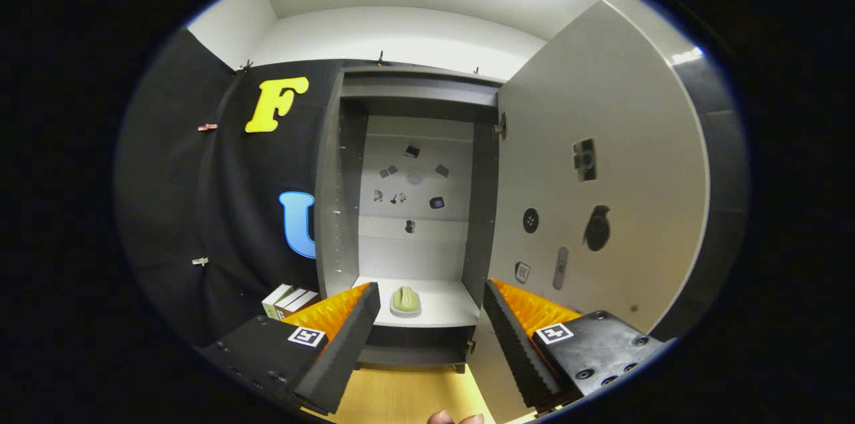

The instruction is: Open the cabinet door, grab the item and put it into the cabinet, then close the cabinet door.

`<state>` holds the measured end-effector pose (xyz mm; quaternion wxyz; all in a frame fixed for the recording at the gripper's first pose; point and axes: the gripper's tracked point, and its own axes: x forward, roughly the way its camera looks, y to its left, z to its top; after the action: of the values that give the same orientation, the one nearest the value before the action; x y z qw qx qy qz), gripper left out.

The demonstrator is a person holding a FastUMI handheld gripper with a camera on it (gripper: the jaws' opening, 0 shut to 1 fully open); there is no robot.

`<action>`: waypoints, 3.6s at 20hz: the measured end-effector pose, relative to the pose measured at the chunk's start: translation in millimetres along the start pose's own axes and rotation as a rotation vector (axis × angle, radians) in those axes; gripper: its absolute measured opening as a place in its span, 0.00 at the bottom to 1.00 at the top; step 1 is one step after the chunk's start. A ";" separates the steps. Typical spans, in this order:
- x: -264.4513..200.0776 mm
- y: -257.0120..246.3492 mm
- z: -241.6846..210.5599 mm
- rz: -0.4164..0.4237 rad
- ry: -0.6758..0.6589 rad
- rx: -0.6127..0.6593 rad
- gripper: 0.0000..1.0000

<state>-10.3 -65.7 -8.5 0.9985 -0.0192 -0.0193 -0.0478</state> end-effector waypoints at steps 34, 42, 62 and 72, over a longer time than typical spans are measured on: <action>-61.4 -254.9 -61.5 -0.400 0.074 0.088 0.96; -67.9 -214.8 -62.8 -0.361 0.103 0.111 0.97; -1.6 -9.1 -61.0 0.041 0.123 0.133 0.98; 12.7 54.1 -64.6 0.147 0.123 0.100 0.98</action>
<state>9.8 -15.7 -74.4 0.9983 0.0322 0.0410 0.0254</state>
